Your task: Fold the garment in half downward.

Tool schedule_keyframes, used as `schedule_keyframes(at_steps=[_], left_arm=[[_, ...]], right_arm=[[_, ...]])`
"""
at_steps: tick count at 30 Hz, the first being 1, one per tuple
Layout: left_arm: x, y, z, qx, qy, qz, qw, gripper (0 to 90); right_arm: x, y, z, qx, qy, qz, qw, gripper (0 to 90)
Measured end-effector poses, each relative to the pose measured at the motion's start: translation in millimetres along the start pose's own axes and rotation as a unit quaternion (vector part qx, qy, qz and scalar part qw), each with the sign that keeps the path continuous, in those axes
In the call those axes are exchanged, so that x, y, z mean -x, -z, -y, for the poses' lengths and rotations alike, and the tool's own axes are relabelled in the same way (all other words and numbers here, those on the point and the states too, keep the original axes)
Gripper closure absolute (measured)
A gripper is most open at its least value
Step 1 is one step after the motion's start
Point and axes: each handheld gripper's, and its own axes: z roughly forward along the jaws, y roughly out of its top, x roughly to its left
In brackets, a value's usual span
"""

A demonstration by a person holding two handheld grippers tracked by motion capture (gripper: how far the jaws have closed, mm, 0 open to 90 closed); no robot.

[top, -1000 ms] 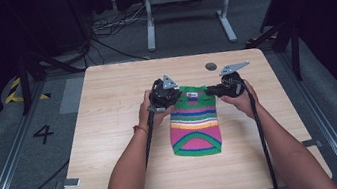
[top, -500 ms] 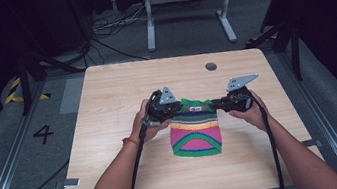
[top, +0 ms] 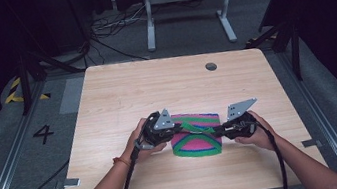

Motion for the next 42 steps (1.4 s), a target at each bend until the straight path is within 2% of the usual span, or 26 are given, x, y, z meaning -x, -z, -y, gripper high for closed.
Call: schedule_keyframes(at_steps=[2, 8, 13, 15, 19, 26, 28, 29, 31, 33, 35, 37, 38, 42], left_arm=[[4.6, -0.1, 2.4, -0.004, -0.005, 0.01, 0.9999, 83.5], [24.1, 1.0, 8.0, -0.026, -0.027, 0.021, 0.9991, 83.5], [31.9, -1.2, 19.2, -0.045, -0.033, 0.033, 0.9979, 83.4], [33.7, -0.3, 22.9, -0.048, -0.026, 0.035, 0.9979, 83.2], [36.0, -0.7, 28.8, -0.051, -0.025, 0.036, 0.9978, 82.0], [36.9, -1.0, 35.1, -0.04, -0.012, 0.048, 0.998, 79.4], [38.2, 1.2, 34.6, -0.038, -0.015, 0.047, 0.9981, 77.5], [39.0, 3.5, 34.2, -0.033, -0.015, 0.045, 0.9983, 77.1], [40.2, 13.2, 31.9, -0.012, -0.013, 0.044, 0.9989, 76.8], [41.3, 18.0, 30.0, -0.007, -0.015, 0.03, 0.9994, 74.6], [40.6, 21.4, 27.3, 0.004, -0.004, 0.009, 0.9999, 72.1], [40.3, 21.1, 26.3, 0.004, -0.005, 0.004, 1.0, 70.5], [39.8, 17.1, 24.1, 0.009, 0.002, -0.003, 1.0, 70.0], [39.7, 7.1, 21.7, -0.001, -0.004, 0.003, 1.0, 68.4]], right_arm=[[-1.6, -0.8, 1.7, -0.002, 0.0, -0.003, 1.0, 80.6], [-13.0, -1.5, 10.7, -0.014, 0.007, -0.007, 0.9998, 80.7], [-19.7, -0.8, 12.2, -0.019, 0.018, -0.016, 0.9995, 79.2], [-21.8, -1.5, 13.5, -0.022, 0.017, -0.018, 0.9995, 79.1], [-24.7, -2.5, 14.9, -0.027, 0.027, -0.02, 0.9991, 78.5], [-27.4, -2.9, 17.1, -0.031, 0.032, -0.02, 0.9988, 77.8], [-28.6, -1.7, 17.6, -0.032, 0.036, -0.021, 0.9986, 76.6], [-30.6, 1.0, 17.2, -0.035, 0.047, -0.015, 0.9982, 75.1], [-32.0, 3.1, 16.6, -0.034, 0.051, -0.013, 0.9981, 75.1], [-36.0, 9.7, 14.5, -0.026, 0.055, -0.003, 0.9981, 73.6], [-37.7, 13.4, 12.4, -0.019, 0.057, 0.004, 0.9982, 72.1], [-39.5, 14.8, 9.9, -0.011, 0.056, 0.012, 0.9983, 71.6], [-40.7, 14.6, 8.2, -0.008, 0.056, 0.018, 0.9982, 70.6], [-39.9, 11.5, 5.1, -0.002, 0.052, 0.026, 0.9983, 69.8]])
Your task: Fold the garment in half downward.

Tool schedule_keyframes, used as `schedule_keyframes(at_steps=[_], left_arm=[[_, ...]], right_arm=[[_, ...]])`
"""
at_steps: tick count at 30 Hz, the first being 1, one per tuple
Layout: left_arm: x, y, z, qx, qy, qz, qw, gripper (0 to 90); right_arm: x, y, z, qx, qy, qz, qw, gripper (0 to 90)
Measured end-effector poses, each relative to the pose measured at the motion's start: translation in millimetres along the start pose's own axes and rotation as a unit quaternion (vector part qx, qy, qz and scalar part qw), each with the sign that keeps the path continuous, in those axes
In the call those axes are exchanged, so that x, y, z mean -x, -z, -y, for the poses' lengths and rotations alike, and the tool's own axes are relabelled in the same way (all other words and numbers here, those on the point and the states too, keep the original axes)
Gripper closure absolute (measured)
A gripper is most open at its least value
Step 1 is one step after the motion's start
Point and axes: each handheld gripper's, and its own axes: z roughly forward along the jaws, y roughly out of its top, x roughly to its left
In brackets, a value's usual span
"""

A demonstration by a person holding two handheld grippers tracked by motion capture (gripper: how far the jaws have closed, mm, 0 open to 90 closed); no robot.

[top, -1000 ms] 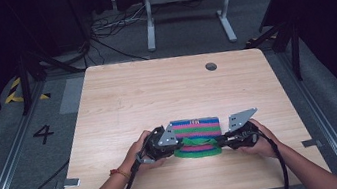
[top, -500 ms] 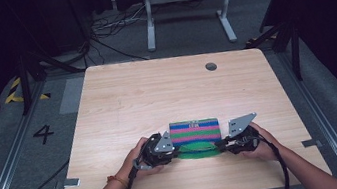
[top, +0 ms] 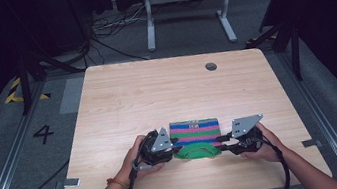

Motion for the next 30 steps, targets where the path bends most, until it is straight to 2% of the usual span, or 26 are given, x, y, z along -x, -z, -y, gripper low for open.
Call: schedule_keyframes(at_steps=[3, 7, 8, 10, 13, 16, 20, 23, 30], left_arm=[[2.2, -9.0, 1.4, -0.015, -0.003, 0.009, 0.9998, 68.6], [4.0, -16.2, 6.6, -0.032, -0.007, 0.017, 0.9993, 68.7], [4.1, -16.6, 8.0, -0.029, 0.0, 0.019, 0.9994, 68.7], [3.3, -16.7, 9.9, -0.026, -0.001, 0.021, 0.9995, 68.8], [6.7, -16.9, 14.0, -0.015, -0.012, 0.008, 0.9998, 68.8], [6.4, -17.0, 14.8, -0.014, -0.008, 0.008, 0.9998, 68.8], [3.0, -18.1, 16.0, -0.009, 0.001, 0.019, 0.9998, 68.8], [4.3, -17.5, 14.5, -0.012, 0.004, 0.015, 0.9998, 68.2], [4.5, -15.0, 10.5, -0.022, 0.008, 0.018, 0.9996, 56.2]], right_arm=[[1.7, -7.2, -1.2, -0.001, -0.006, 0.003, 1.0, 69.3], [0.4, -16.1, 1.1, -0.014, -0.004, -0.004, 0.9999, 69.2], [0.2, -18.4, 2.3, -0.019, -0.004, -0.004, 0.9998, 69.1], [0.0, -24.0, 6.6, -0.032, -0.004, -0.007, 0.9994, 67.4], [0.4, -25.5, 11.1, -0.023, -0.004, -0.01, 0.9997, 66.8], [0.7, -26.0, 13.7, -0.016, -0.004, -0.009, 0.9998, 66.7], [1.2, -26.4, 13.7, -0.016, 0.0, -0.009, 0.9998, 66.7], [1.1, -26.3, 13.8, -0.014, -0.007, -0.006, 0.9999, 66.2], [-1.0, -23.4, 10.1, -0.025, -0.008, 0.012, 0.9996, 56.2]])
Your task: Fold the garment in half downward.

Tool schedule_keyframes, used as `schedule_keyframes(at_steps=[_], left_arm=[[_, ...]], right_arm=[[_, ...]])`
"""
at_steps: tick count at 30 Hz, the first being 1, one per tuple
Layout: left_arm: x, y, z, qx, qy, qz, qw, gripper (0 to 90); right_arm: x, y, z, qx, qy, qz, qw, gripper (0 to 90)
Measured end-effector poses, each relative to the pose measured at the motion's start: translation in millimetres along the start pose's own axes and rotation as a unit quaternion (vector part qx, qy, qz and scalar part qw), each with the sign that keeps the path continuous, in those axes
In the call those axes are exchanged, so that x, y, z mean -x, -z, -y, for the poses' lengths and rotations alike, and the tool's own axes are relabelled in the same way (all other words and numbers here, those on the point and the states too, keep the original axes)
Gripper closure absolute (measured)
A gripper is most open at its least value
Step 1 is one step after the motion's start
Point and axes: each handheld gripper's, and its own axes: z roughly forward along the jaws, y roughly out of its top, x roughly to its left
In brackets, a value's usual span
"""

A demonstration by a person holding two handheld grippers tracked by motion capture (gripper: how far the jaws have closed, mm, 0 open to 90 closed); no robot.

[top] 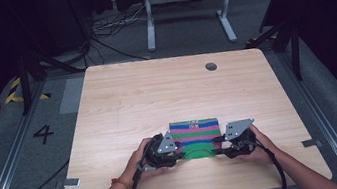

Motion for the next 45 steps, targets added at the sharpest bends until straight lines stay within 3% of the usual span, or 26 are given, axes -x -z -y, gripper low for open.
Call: schedule_keyframes(at_steps=[5, 11, 15, 20, 23, 28, 29, 37, 45], left_arm=[[2.5, 0.7, -2.5, -0.013, -0.011, -0.007, 0.9998, 52.7], [2.3, 5.8, -2.8, -0.022, 0.0, -0.013, 0.9997, 43.7], [2.3, 11.4, -1.0, -0.037, -0.005, -0.031, 0.9988, 35.3], [-0.3, 17.9, -1.3, -0.046, 0.009, -0.045, 0.9979, 30.4], [1.5, 22.2, 2.0, -0.055, 0.004, -0.04, 0.9977, 28.8], [2.5, 29.6, 10.6, -0.075, 0.004, -0.047, 0.996, 28.6], [3.9, 34.5, 14.4, -0.086, 0.001, -0.058, 0.9946, 28.0], [3.1, 53.5, 27.9, -0.077, 0.017, -0.064, 0.9948, 25.6], [1.2, 70.5, 45.0, -0.075, 0.045, -0.086, 0.9925, 22.6]], right_arm=[[-1.4, 3.7, -3.8, -0.006, 0.005, 0.011, 0.9999, 50.3], [-1.3, 8.2, -5.1, -0.011, 0.007, 0.018, 0.9997, 46.2], [0.1, 13.4, -4.4, -0.016, 0.004, 0.025, 0.9996, 43.2], [2.1, 16.9, -4.4, -0.026, 0.004, 0.028, 0.9992, 40.3], [3.5, 19.7, -5.8, -0.028, 0.0, 0.033, 0.9991, 38.0], [4.0, 26.3, -3.6, -0.031, -0.004, 0.05, 0.9983, 35.3], [4.3, 31.5, -1.2, -0.029, -0.011, 0.06, 0.9977, 32.4], [5.2, 44.3, 9.1, -0.023, -0.029, 0.084, 0.9958, 29.5], [5.0, 57.5, 22.3, -0.022, -0.034, 0.106, 0.9936, 27.2]])
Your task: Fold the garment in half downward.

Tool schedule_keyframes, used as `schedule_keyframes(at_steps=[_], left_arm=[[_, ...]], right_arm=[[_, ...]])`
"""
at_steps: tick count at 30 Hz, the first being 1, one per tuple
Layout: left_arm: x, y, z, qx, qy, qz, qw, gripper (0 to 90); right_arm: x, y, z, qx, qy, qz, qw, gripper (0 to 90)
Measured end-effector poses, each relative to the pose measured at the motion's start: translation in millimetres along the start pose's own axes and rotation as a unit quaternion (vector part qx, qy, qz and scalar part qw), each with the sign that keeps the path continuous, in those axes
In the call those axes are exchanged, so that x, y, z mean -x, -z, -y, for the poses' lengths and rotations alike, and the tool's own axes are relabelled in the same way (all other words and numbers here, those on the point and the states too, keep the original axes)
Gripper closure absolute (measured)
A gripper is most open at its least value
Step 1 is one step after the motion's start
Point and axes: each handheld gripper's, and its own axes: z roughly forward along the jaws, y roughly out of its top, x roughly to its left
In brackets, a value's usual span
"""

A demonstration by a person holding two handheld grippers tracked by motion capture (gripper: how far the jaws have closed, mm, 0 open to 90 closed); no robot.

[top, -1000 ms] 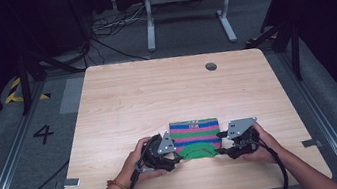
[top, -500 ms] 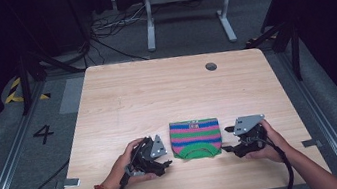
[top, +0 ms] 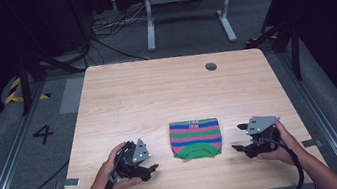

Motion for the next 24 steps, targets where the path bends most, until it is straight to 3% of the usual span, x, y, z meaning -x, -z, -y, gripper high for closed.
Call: schedule_keyframes(at_steps=[8, 19, 24], left_arm=[[-5.9, 12.4, 20.1, -0.012, 0.012, -0.02, 0.9997, 21.4], [-15.6, 23.3, 46.7, -0.019, 0.031, -0.048, 0.9982, 20.4], [-22.8, 29.9, 63.2, -0.012, 0.06, -0.052, 0.9968, 19.6]], right_arm=[[4.7, 11.1, 17.3, -0.01, -0.013, 0.022, 0.9996, 26.1], [13.0, 26.1, 48.9, -0.016, -0.049, 0.051, 0.9974, 25.4], [16.0, 31.4, 62.5, -0.017, -0.069, 0.058, 0.9958, 25.3]])
